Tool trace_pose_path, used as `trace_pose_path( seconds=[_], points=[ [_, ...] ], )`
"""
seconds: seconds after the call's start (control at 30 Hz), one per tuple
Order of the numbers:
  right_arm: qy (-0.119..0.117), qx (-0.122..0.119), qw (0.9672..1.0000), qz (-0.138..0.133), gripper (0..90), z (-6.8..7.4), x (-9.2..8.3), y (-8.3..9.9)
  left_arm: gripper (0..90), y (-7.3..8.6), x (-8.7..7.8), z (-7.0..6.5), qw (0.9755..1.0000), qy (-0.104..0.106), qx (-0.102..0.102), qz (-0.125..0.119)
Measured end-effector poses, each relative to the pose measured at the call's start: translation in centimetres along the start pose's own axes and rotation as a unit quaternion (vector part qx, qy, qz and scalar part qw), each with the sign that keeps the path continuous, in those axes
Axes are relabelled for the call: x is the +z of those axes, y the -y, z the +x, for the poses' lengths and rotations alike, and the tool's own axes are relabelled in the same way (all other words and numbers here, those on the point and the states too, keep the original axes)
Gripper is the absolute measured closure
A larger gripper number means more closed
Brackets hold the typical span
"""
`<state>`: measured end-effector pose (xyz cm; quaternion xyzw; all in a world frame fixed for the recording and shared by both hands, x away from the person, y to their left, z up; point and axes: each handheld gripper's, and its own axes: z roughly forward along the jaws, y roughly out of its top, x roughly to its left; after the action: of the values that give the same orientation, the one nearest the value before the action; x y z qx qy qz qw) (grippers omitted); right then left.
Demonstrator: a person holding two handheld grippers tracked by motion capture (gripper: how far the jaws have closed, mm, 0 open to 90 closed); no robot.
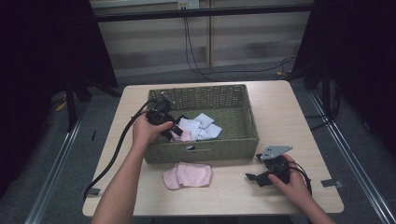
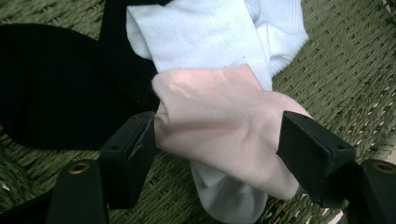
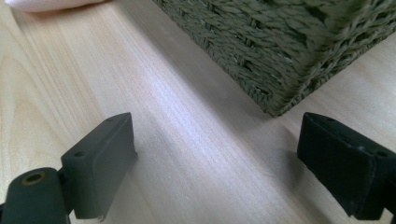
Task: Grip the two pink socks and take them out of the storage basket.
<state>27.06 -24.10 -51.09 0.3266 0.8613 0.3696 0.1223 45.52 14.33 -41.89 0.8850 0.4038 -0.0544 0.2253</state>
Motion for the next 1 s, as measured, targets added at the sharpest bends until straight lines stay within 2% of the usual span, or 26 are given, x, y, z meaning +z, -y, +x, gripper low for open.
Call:
trace_pose_path(
  seconds=[0.23, 0.3, 0.53, 0.7, 0.8, 1.0],
  points=[
    [-0.001, 0.000, 1.0000, -0.001, 10.6, 0.00, 0.01, 0.00, 25.8, -0.11, 0.19, -0.02, 0.9999, -0.004, 0.003, 0.012],
    [-0.001, 0.000, 1.0000, -0.001, 10.6, 0.00, 0.01, 0.00, 24.0, -0.11, 0.09, 0.06, 1.0000, -0.004, 0.000, 0.005],
    [-0.001, 0.000, 1.0000, -0.001, 10.6, -0.01, 0.03, -0.02, 15.7, -0.25, 0.24, 0.30, 0.9999, -0.004, -0.003, 0.010],
    [-0.001, 0.000, 1.0000, -0.001, 10.6, -0.02, 0.06, -0.03, 15.8, -0.37, 0.52, 0.44, 0.9997, 0.000, -0.005, 0.023],
    [-0.001, 0.000, 1.0000, 0.000, 10.6, -0.01, 0.05, -0.04, 25.7, -0.43, 0.63, 0.46, 0.9996, 0.000, 0.003, 0.029],
    [-0.001, 0.001, 1.0000, 0.001, 10.6, 0.01, 0.04, -0.04, 60.8, -0.43, 0.61, 0.38, 0.9994, -0.006, 0.021, 0.026]
  ],
)
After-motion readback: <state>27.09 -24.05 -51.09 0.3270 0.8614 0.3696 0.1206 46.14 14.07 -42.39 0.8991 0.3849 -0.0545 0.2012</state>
